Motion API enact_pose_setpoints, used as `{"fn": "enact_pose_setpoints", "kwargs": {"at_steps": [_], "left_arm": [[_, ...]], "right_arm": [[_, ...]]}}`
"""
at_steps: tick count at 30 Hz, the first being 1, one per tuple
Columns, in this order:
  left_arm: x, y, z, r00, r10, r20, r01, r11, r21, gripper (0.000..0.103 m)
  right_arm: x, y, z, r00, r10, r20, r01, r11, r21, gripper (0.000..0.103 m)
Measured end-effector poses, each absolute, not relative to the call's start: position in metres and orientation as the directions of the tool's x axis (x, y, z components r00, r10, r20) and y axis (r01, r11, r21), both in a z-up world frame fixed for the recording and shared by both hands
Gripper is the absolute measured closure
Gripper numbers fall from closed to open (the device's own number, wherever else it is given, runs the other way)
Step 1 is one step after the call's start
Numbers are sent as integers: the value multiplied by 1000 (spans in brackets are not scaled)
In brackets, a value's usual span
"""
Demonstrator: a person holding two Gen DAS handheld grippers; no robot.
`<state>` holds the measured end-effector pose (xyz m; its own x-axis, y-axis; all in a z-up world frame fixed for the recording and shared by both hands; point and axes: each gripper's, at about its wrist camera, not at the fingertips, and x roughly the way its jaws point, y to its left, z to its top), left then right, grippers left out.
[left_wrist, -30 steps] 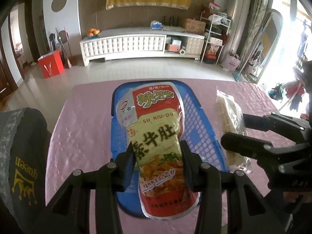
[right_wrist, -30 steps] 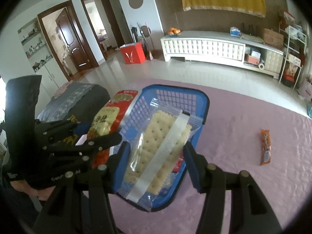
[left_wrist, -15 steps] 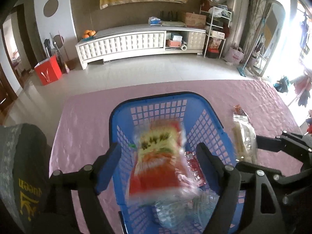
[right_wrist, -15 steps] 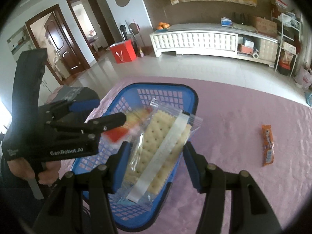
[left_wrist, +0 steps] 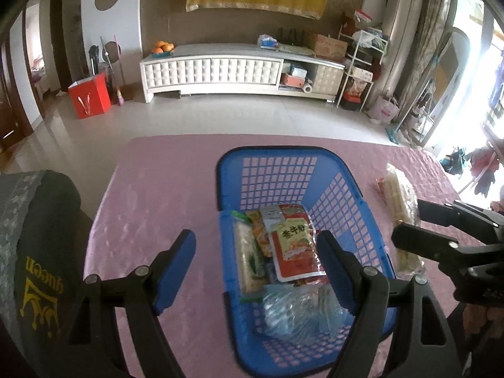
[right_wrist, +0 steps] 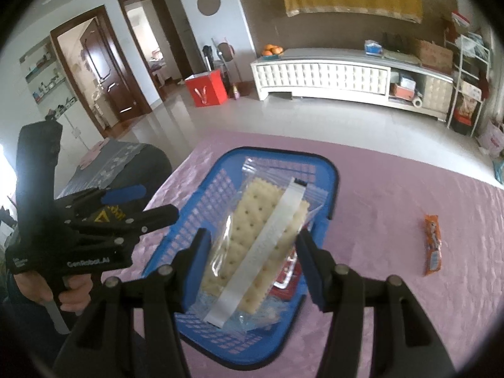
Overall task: Organize snacks
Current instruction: 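Lower the cracker pack into the basket and open the right tool, then withdraw both open tools toward the orange stick snack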
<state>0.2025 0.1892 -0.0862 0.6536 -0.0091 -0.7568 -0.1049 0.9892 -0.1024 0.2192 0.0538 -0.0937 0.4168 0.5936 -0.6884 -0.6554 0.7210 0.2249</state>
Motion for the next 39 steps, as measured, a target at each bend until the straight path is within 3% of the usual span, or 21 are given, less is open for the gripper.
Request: {"fn": "enact_pose_setpoints", "kwargs": {"at_steps": [15, 22, 29, 31, 34, 39], "left_arm": [[154, 228, -99, 656, 11, -754, -169, 977, -133, 26], [150, 240, -116, 644, -50, -764, -176, 961, -211, 26], [142, 238, -117, 645, -31, -764, -166, 970, -180, 26], [140, 239, -116, 643, -31, -765, -170, 968, -183, 26], [134, 240, -117, 639, -27, -769, -183, 965, -187, 26], [124, 234, -112, 639, -28, -768, -180, 966, -185, 26]], "right_arm": [[220, 113, -123, 326, 548, -770, -709, 681, 185, 43], [213, 133, -148, 273, 482, -832, -734, 664, 144, 43], [204, 146, -155, 264, 447, -855, -745, 657, 114, 42], [203, 148, -155, 254, 453, -854, -752, 648, 121, 40], [200, 145, -154, 247, 448, -859, -755, 645, 120, 28], [194, 130, -143, 268, 464, -845, -752, 649, 118, 26]]}}
